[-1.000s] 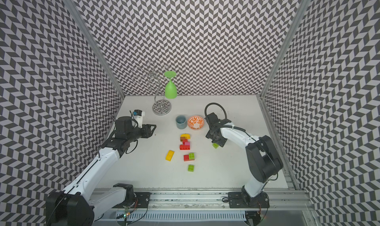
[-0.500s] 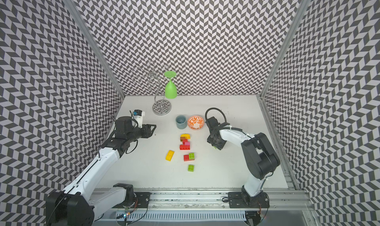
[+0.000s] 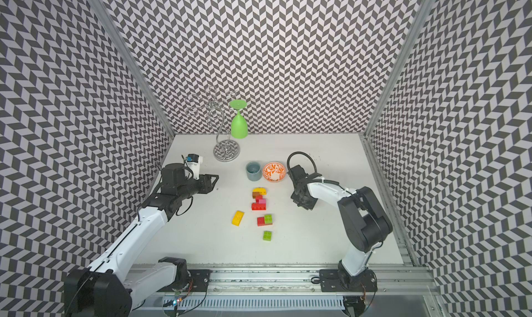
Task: Assemble the letter s with lego
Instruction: Pick up the lego brick from the center of the board.
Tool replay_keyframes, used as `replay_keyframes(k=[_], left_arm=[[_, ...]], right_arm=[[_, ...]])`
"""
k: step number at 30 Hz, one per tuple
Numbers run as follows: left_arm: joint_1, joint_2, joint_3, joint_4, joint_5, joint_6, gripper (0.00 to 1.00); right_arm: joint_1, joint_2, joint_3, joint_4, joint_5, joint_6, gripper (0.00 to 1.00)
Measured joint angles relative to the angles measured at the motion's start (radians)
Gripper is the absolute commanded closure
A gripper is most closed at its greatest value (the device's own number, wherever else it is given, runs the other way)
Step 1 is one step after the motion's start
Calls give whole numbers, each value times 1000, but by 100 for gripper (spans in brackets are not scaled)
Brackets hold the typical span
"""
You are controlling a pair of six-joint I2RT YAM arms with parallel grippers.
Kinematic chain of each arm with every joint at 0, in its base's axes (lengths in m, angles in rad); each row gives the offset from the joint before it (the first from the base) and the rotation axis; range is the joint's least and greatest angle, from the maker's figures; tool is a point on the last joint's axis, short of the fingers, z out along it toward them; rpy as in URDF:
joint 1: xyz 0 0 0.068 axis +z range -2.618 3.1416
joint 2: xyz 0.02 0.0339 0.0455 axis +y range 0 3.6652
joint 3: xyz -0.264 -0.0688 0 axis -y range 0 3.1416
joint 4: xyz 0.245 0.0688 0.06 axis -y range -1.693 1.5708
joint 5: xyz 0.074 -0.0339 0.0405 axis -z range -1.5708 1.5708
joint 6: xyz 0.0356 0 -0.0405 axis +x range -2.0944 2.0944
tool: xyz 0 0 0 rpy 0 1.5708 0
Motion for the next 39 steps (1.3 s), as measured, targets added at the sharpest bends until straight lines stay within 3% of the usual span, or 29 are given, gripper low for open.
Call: replay_keyframes(k=[7, 12, 17, 39], left_arm=[[0, 0, 0, 0, 0, 0, 47], [0, -1, 0, 0, 0, 0, 47], [3, -6, 0, 0, 0, -1, 47], [5, -26, 0, 0, 0, -11, 47]], right_arm=[[240, -90, 67, -77, 2, -28, 100], [454, -126, 79, -91, -26, 44, 100], [568, -74, 121, -106, -48, 117, 100], [618, 43, 152, -92, -62, 227, 100]])
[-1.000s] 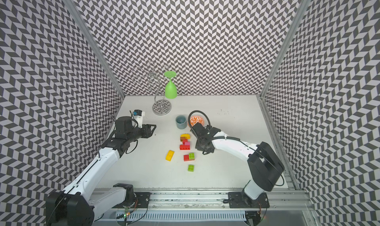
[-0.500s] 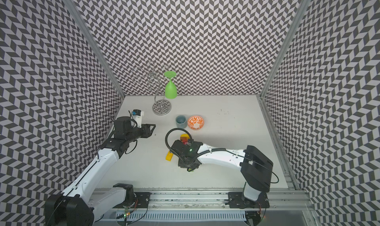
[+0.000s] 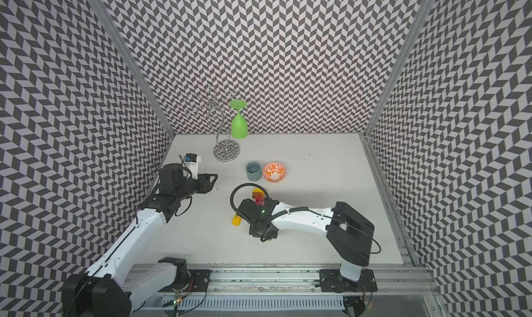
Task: Assemble the letter s with lego
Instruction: Pick up the lego brick from the center of the board, then assemble the lego brick with the lego brick.
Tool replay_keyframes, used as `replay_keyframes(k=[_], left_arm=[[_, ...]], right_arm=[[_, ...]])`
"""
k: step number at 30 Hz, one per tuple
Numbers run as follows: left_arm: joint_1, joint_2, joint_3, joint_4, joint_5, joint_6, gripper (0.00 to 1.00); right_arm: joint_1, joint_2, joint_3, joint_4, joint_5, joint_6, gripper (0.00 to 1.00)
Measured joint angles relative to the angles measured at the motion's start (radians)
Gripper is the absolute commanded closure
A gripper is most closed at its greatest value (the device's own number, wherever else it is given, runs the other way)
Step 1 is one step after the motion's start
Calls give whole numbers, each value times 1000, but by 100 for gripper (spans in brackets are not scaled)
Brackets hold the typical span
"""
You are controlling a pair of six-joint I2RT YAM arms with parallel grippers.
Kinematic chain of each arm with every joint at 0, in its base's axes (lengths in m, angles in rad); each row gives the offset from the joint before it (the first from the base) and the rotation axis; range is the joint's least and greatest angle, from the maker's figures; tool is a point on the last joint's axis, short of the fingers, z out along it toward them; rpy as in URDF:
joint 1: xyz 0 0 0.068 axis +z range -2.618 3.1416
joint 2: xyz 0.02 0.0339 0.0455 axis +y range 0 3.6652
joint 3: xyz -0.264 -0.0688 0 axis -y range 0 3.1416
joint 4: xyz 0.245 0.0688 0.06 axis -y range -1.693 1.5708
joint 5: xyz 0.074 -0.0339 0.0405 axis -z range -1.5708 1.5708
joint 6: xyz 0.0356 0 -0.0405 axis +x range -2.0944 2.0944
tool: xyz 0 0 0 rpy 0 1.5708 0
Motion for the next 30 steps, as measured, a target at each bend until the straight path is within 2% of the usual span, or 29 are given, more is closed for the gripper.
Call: replay_keyframes(k=[30], left_arm=[[0, 0, 0, 0, 1, 0, 47]], right_arm=[[20, 4, -26, -6, 27, 48, 100]])
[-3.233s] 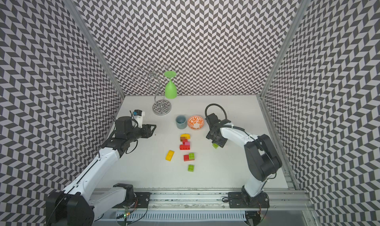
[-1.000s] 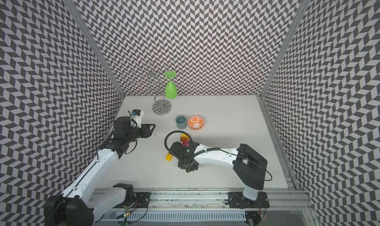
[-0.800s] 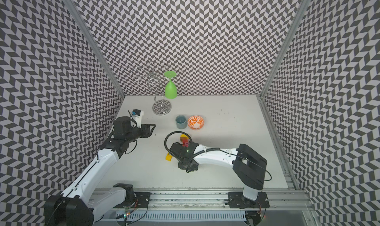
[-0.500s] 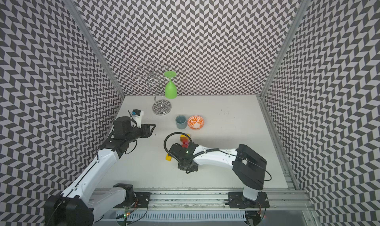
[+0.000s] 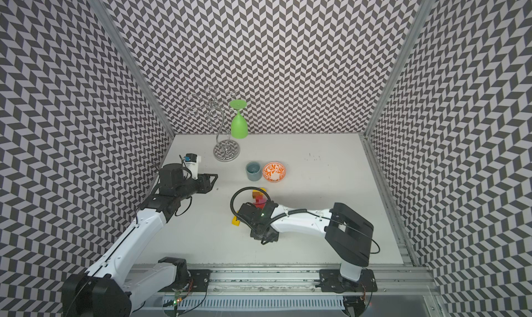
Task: Assemble the letter s with lego
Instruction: Assemble the lego brick with the lego brick.
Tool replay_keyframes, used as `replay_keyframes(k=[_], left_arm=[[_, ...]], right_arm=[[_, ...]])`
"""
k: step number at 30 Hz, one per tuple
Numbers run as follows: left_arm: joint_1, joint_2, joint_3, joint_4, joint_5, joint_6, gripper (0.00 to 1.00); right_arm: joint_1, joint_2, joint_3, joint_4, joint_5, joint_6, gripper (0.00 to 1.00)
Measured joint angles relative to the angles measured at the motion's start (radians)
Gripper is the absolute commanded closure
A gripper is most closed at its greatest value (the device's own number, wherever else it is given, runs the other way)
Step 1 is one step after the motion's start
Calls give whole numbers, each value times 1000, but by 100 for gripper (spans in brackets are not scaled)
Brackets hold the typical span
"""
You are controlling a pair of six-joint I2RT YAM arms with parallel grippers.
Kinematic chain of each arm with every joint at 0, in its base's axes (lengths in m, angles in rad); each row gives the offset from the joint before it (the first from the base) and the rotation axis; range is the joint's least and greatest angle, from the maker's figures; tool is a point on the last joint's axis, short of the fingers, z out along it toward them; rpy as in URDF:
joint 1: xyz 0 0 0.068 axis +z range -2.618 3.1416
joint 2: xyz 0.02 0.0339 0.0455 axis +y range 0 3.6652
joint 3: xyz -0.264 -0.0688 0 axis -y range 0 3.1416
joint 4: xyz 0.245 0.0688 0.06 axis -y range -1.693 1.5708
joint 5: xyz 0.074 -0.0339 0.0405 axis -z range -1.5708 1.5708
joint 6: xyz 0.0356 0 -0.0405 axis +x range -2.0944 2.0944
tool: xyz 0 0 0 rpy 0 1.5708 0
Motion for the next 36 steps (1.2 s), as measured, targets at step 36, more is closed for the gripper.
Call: replay_keyframes(k=[36], left_arm=[[0, -12, 0, 0, 4, 0, 46]], right_arm=[[-1, 45, 44, -24, -16, 23, 74]])
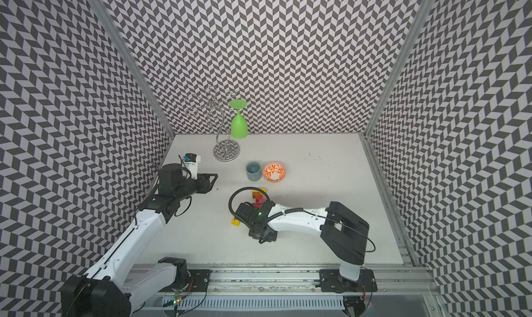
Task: Assemble the letter s with lego
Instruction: Assemble the lego brick with the lego brick, then pick up the lego brick from the center of the board.
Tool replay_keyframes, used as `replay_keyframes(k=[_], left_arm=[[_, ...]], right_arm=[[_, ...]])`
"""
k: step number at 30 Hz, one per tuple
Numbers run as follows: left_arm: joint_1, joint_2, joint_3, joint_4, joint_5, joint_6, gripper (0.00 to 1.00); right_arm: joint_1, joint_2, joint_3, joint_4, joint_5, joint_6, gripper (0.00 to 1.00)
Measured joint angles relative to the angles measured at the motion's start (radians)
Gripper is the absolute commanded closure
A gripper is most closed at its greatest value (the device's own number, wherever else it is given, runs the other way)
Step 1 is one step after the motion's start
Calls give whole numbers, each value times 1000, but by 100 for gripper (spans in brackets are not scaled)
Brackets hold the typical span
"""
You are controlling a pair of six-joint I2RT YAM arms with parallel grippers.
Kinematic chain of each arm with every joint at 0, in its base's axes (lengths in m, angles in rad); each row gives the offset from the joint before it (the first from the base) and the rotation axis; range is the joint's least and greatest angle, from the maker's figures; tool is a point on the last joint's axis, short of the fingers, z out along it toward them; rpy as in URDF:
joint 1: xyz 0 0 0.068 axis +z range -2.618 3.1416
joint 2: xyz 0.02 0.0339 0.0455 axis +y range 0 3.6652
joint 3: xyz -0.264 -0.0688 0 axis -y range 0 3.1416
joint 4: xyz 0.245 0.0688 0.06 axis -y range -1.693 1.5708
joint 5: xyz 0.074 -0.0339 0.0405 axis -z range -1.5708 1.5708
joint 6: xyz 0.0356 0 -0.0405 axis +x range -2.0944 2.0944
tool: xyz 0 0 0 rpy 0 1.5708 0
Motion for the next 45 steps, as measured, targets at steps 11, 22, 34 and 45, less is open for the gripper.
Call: replay_keyframes(k=[11, 22, 34, 45], left_arm=[[1, 0, 0, 0, 0, 0, 45], [6, 0, 0, 0, 0, 0, 45], [13, 0, 0, 0, 0, 0, 46], [16, 0, 0, 0, 2, 0, 46]], right_arm=[[0, 9, 18, -3, 8, -64, 49], [48, -204, 15, 1, 184, -229, 40], [-225, -359, 11, 111, 159, -917, 100], [-195, -377, -96, 91, -8, -1563, 44]])
